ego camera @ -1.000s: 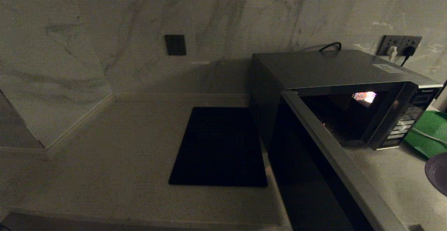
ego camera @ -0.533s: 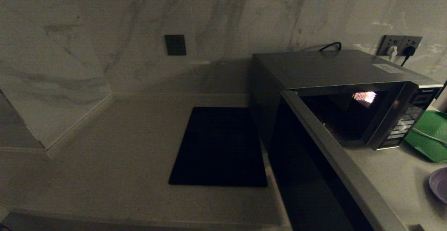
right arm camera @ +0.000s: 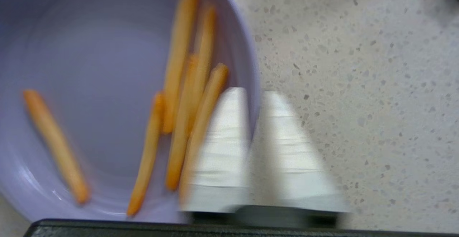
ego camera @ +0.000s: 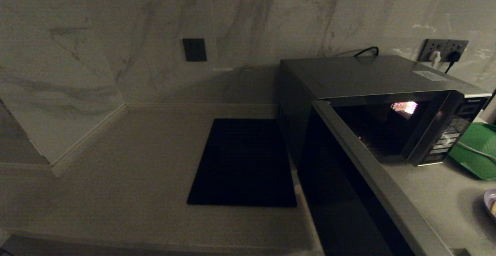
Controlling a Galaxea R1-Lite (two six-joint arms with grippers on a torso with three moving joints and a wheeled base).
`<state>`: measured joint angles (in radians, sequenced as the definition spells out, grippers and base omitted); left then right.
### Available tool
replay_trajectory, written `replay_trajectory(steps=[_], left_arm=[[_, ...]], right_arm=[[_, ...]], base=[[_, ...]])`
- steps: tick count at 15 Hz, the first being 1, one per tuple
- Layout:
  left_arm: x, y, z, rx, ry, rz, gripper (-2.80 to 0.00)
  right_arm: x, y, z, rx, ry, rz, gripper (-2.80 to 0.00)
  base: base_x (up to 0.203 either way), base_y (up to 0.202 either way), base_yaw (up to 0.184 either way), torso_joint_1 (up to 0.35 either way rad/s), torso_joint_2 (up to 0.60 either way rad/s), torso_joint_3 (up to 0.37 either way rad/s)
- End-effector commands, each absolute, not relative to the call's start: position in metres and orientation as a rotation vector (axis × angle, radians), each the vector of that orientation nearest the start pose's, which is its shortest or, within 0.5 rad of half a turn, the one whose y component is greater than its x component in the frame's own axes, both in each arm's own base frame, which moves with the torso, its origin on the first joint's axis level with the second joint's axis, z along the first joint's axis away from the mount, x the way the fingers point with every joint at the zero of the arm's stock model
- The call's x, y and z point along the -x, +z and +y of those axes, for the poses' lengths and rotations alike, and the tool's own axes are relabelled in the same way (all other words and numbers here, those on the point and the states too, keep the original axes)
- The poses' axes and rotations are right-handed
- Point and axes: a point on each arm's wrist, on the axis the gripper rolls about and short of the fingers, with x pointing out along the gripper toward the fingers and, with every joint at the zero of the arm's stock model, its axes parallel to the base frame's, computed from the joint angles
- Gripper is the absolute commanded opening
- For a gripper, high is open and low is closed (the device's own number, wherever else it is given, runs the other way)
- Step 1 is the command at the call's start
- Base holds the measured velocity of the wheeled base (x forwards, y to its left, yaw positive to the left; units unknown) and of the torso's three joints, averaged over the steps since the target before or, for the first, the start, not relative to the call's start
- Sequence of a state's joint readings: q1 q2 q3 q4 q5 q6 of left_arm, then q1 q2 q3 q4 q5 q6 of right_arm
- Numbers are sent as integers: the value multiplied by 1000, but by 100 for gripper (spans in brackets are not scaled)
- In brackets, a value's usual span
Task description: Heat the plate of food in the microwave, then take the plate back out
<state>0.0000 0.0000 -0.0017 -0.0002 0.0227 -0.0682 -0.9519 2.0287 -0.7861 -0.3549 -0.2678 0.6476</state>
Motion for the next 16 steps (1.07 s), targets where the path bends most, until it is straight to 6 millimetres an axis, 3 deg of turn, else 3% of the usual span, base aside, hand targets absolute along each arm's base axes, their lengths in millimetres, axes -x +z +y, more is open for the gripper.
replay_trajectory(steps=[1,5,8,12,16], left_arm=[[23,76,1,69,23,-2,-280],[23,76,1,68,23,-2,-280],[23,76,1,69,23,-2,-280],[23,76,1,69,23,-2,-280],[23,76,1,69,23,-2,-280]], right_arm=[[-183,49,-268,-850,-1397,495,0],[-182,55,-265,-848,-1391,480,0],[-177,78,-258,-838,-1364,412,0],[-161,146,-233,-793,-1247,224,0],[-130,217,-181,-715,-1100,49,0]], base=[[0,0,0,0,0,0],[0,0,0,0,0,0],[0,0,0,0,0,0],[0,0,0,0,0,0],[0,0,0,0,0,0]])
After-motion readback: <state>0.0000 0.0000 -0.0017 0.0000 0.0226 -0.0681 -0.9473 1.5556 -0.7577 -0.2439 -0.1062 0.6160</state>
